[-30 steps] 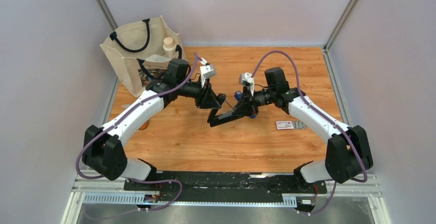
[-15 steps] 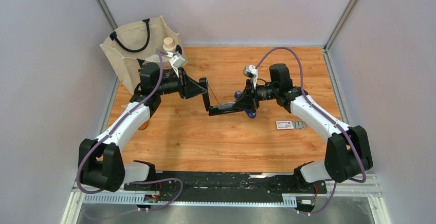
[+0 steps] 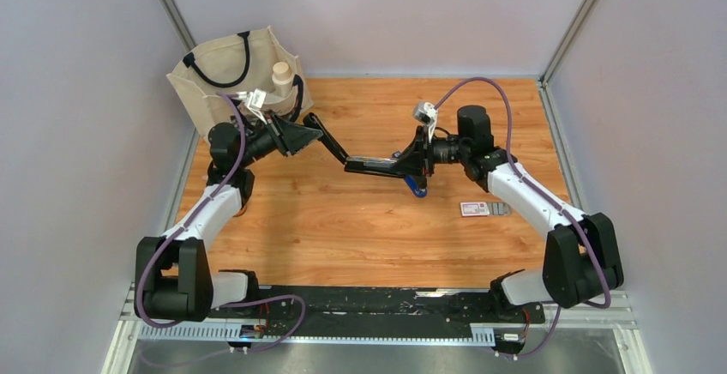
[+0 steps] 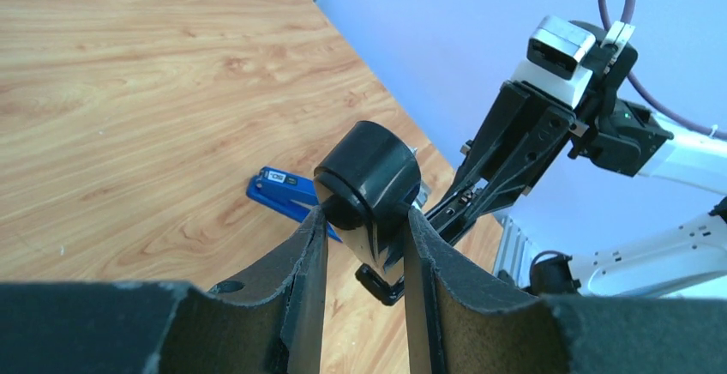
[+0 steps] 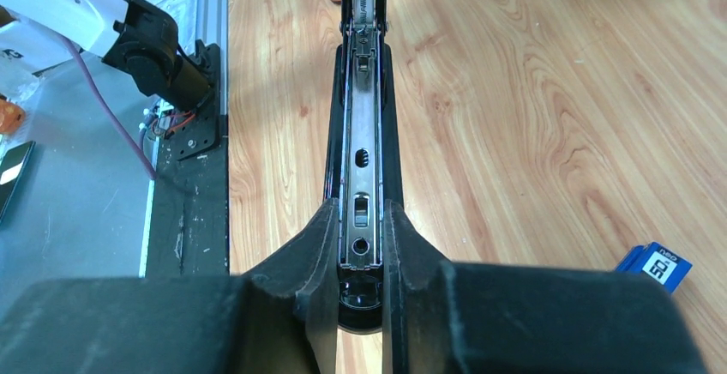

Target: Load the staples into the stapler

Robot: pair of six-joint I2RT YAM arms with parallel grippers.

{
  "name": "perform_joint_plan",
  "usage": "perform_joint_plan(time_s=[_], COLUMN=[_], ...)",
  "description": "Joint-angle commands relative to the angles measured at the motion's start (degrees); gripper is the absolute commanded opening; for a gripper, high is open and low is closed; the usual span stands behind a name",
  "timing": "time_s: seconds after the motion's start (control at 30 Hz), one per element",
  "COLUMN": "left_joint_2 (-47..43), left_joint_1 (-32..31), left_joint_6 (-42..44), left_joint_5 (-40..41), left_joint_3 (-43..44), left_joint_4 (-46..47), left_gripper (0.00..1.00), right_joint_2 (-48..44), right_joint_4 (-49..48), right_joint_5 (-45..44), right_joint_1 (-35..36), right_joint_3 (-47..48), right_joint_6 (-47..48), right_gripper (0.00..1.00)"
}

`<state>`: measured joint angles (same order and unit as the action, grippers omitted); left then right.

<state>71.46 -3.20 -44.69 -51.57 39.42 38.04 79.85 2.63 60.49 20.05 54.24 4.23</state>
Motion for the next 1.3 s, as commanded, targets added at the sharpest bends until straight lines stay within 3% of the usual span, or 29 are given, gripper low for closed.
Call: perform_joint_plan(time_s=[0.0,0.1,0.4,0.7,0.87,1.03,1.2,1.27], left_joint_2=[-0.27,0.96,0.61,3.59,4.3,0.88,-4.22,-5.62], left_joint_1=[5.22,6.63,7.95,7.86,7.95,7.95,7.69,7.07], left_joint_6=[-7.68,-11.73,-15.17,-8.23,-1.48,4.07,17.15,20.67], left_joint_5=[9.82,11.23,14.04,6.5,1.39,1.47,6.12,7.71], left_joint_3=[0.4,0.22,0.57,0.13,0.4,-0.05,3.29,3.03], left_joint_4=[18.02,23.81,28.06,23.57,20.24,15.58,-3.64,-6.39], left_gripper=[0.0,0.0,0.0,0.0,0.16,0.36,0.47,0.48], right_joint_2=[-3.04,-3.48,-4.7,-5.94,-5.5,-5.06,-4.53,-3.48], right_joint_4=[-2.01,-6.49,-11.59,-8.0,-5.98,-7.2,-8.52,-9.92], right_joint_5=[-0.37,0.24,1.13,-2.74,-8.35,-15.38,-25.83,-29.27], right_joint_1=[-1.33,-1.16,-0.28,1.04,1.65,4.55,9.29,11.05], right_joint_3=[-1.76,-3.17,-5.54,-5.99,-6.16,-7.48,-8.53,-9.24], right_joint_6=[-5.79,-9.14,-12.23,-6.6,-2.67,-0.89,2.27,2.45], right_gripper=[0.0,0.0,0.0,0.0,0.0,0.0,0.0,0.0])
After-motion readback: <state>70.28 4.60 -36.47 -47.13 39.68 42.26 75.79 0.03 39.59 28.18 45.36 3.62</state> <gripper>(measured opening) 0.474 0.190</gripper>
